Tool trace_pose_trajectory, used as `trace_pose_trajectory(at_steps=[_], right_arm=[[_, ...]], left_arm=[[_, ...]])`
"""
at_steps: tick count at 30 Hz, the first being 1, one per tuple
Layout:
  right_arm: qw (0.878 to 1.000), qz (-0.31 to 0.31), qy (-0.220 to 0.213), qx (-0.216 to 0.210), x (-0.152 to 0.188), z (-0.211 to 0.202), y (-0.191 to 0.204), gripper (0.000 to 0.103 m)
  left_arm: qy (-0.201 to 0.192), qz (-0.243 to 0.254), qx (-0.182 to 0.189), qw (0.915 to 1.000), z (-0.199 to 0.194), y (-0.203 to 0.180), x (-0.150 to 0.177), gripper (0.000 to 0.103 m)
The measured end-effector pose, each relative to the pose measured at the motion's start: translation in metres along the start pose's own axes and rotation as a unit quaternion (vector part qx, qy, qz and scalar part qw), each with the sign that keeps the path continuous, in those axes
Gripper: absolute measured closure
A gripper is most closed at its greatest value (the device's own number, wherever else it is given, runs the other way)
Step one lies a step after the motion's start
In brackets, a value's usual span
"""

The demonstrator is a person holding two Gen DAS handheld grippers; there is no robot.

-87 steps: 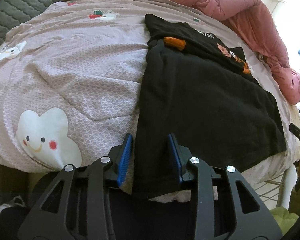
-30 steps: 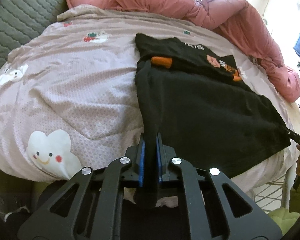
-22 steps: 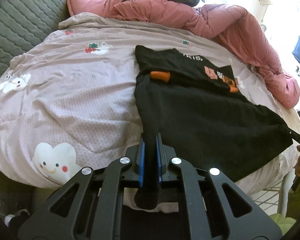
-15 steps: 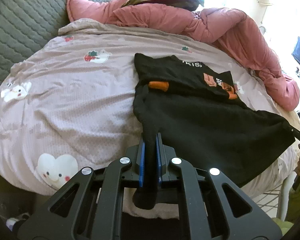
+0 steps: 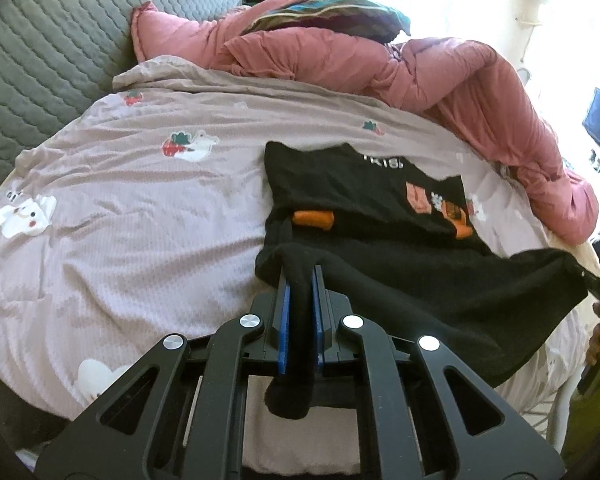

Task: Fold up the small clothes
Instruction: 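Lift the hem with both grippers and fold it toward the collar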

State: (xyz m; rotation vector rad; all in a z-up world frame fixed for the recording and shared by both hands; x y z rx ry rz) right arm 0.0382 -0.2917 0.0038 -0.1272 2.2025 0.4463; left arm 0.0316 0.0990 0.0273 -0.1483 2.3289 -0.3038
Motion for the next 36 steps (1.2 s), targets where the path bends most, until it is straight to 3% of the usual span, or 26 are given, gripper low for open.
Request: trace_pose_trajectory(at_steps=[17,27,36], right_arm=[[0.999,0.023,-0.028,0.015,-0.053,0.045,-0.011,0.095],[0.999,0.029,-0.014,0.026,-0.090,0.098,-0.015,0.095],[0.998,0.038,0.009,0.048,-0.098,0.142,-0.024,0.095]], left_arm=[[-0.027,-0.035,0.017,0.9989,0.038,0.022,-0.063,0.100],[-0.026,-0.092,0.024,0.9951,0.084,0.044,-0.102,0.100],[-0.004,-0.137,0.024,0.9903,0.132,0.062,-0.128,0.099]])
Point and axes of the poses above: each gripper's, at about its wrist camera, not at the fingertips, and z roughly the way its jaws point, y to its left, x to its underside, the point moved 3 cm from there along z, roughly the way its jaws point, and after that the axes turned 5 degrees about x, right-handed, at the moved point
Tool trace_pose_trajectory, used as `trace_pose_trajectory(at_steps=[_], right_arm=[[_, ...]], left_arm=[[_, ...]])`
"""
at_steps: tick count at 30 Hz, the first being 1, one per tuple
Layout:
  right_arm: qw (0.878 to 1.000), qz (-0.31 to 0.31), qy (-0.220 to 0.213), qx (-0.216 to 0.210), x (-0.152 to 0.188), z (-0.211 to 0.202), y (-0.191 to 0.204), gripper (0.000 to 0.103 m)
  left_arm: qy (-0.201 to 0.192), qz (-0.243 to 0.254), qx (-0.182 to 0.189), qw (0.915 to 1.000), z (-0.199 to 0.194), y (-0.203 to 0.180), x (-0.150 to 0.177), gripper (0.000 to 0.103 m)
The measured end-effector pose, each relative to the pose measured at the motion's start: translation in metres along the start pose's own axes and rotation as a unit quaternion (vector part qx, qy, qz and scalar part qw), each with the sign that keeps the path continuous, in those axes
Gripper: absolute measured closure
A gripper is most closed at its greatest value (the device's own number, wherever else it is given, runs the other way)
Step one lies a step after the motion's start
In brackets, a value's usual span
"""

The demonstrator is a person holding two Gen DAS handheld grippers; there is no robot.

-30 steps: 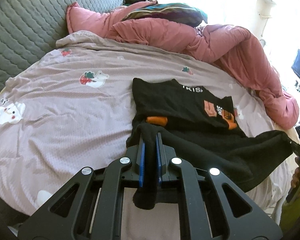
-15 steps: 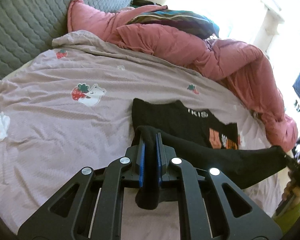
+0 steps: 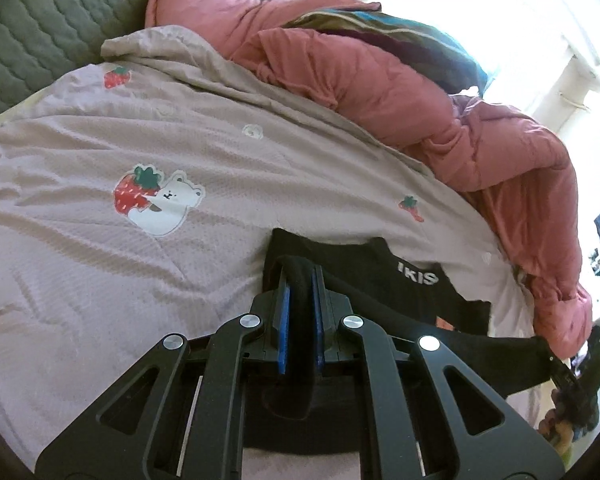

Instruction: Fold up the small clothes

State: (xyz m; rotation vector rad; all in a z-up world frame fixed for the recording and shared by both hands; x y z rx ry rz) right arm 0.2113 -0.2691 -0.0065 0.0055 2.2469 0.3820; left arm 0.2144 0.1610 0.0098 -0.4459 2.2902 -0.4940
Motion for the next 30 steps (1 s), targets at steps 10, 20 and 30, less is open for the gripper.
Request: trace_pose_trajectory(at_steps=[10,20,30], right_arm=[[0.997,0.024,0.050,0.047,0.012,0.057,-0.016,0.093],[0.994,0.019,-0.002,0.107,0.009,0.035,-0.015,0.057],[0.994,-0.091,0.018,0.049,0.047,0.002,0.055,0.057]], left_arm=[[0.019,-0.017,-0.028,0.9993,0.036,0.028,-0.001,0.095],[-0.024,0.037,-0.056,0.9975,0.001,0.025,-0.005,0.076],[-0.010,0.093,-0.028,0.9952,-0.018,-0.002,0.016,0.072]])
Point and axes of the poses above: each gripper's, at about its wrist camera, not at the fingertips, and z roughly the way its jaws point, y to its left, x to its underside, the point moved 3 cm from there along z, roughly the way its jaws point, and after that the axes turned 5 degrees about x, right-handed, at the moved point
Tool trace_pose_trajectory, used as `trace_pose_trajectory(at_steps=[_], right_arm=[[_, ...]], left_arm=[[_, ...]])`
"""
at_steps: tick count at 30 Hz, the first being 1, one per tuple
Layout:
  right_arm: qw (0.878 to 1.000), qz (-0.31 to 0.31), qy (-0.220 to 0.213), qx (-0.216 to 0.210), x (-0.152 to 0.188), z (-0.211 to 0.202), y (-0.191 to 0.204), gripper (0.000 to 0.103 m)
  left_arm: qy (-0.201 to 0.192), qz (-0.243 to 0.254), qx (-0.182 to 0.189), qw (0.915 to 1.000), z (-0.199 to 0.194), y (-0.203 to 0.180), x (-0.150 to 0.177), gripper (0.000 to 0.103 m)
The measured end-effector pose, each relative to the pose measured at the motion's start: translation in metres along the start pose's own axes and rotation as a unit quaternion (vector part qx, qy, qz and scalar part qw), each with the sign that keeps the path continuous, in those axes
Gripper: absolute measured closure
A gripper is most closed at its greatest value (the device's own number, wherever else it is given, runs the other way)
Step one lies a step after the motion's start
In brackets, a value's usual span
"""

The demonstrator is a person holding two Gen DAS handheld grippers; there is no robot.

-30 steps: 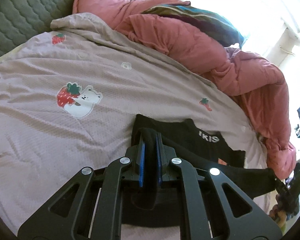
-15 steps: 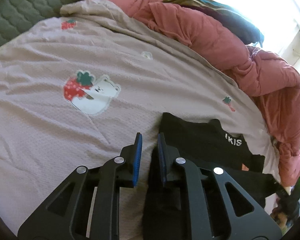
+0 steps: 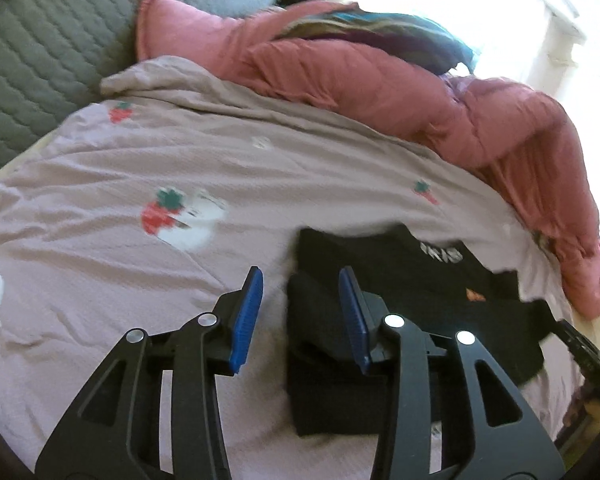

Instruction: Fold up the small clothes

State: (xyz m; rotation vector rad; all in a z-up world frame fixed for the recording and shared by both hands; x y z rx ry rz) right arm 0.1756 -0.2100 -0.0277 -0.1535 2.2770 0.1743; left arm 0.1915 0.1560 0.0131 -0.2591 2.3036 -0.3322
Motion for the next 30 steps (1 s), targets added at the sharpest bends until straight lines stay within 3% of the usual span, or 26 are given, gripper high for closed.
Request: trace_pose_trajectory(at_steps=[4,12,15,18,24,30], right_arm=[[0.998,-0.028,0.032,-0.041,0.016,0.004,0.034,0.057],[0.994,-0.055,0.061,-0.068,0.029,0.013,0.069,0.065],[0.994,-0.060,0.067,-0.068,0.032,0.015,0.072,0.066],[0.993,-0.062,0.076,-0.064,0.034,0.020,0.073,0.066],[0.992,-0.072,0.100,-0.037,0.040,0.044,0.075,0.070],[0.993,-0.068,0.093,-0.034,0.029,0.055,0.078,0.070]], left_arm=[[0.017,0.047,0.014,0.9987,0.004,-0.031,0.019,0.072],[0.059,0.129,0.039,0.9891,0.018,-0.081,0.056,0.072],[0.072,0.134,0.046,0.9873,0.022,-0.084,0.061,0.073],[0.097,0.143,0.045,0.9839,0.031,-0.088,0.070,0.081],[0.130,0.164,0.029,0.9775,0.048,-0.089,0.083,0.082],[0.116,0.167,0.022,0.9790,0.053,-0.087,0.081,0.082]])
Point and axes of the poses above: each gripper's, at about its wrist camera, not at the fingertips, and z roughly the way its jaws point, y to its left, x to its underside, the point moved 3 cm from there along z, roughly the way its jaws point, and after that the axes turned 5 degrees about x, right-handed, at the moved point
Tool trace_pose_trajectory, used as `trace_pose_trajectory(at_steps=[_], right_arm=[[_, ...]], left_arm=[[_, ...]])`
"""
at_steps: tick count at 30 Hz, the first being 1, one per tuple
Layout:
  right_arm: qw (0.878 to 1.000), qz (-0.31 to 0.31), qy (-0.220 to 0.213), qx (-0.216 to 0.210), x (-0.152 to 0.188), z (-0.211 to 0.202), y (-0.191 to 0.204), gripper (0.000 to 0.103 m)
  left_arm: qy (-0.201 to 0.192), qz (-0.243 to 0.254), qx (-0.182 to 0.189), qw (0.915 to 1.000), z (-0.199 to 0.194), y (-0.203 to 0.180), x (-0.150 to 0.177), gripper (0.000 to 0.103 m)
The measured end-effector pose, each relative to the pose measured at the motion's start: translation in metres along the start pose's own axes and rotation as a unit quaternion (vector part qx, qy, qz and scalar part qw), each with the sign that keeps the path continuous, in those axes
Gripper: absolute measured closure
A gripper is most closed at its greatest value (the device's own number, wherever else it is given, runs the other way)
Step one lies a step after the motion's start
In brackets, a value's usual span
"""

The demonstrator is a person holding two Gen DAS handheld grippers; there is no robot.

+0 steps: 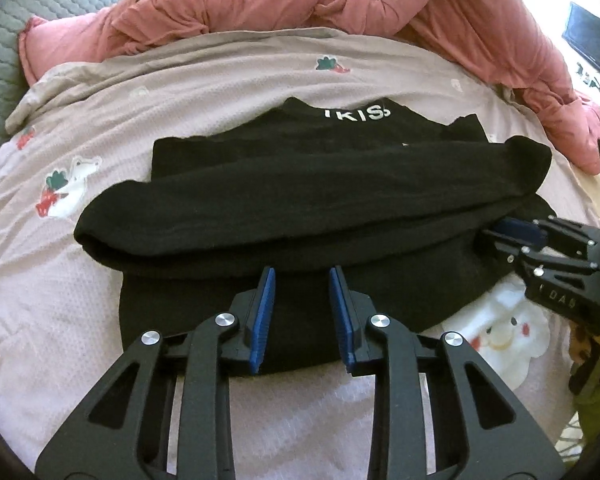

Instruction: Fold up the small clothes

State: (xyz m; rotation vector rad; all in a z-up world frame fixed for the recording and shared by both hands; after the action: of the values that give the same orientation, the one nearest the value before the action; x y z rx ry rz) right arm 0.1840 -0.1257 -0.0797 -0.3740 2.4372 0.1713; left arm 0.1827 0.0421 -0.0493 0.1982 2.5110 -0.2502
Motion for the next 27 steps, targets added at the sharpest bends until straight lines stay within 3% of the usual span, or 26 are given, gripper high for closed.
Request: trace_pose_trajectory(at_steps=[5,9,15,19,22,27], right_arm=[[1.000,-0.008,-0.009,0.003,-0.021,0.007,0.002,0.070],[1.000,0.002,-0.003,0.004,-0.039,0.025,-0.005,0.071],[1.000,0.016,-0.009,-0.004,-0.068,0.037,-0.014,0.071],[1.000,0.029,-0.009,-0.003,-0.083,0.047,-0.022,0.071],[1.000,0.024,-0.012,0.007,-0.092,0.054,-0.023,0.071],[0.999,0.025,-0.039,0.012,-0.103,0.049,-0.031,0.071]], left_arm=[[-0.022,-0.008,-0.004,0.9997,0.004,0.005,-0.011,0.081],[-0.019,-0.037,0.013,0.9990,0.014,0.017,-0.024,0.079],[-0.034,-0.064,0.014,0.9973,0.017,0.027,-0.050,0.070],[-0.058,-0.109,0.028,0.9920,0.016,0.044,-0.076,0.068],[-0.075,-0.138,0.013,0.9875,0.015,0.061,-0.095,0.068],[-0.096,-0.193,0.023,0.9763,0.012,0.097,-0.100,0.068]])
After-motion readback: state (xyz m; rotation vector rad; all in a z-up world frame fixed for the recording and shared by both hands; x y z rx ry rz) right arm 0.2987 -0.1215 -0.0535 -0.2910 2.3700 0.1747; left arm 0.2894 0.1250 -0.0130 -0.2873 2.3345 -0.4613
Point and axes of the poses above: each gripper's, at about its wrist camera, not at the fingertips, and z roughly the way its jaws point, y to its left, x to its underside, the point moved 3 cm from there along z, roughly the way its jaws point, and after that the axes turned 5 degrees about x, right-handed, at the moved point
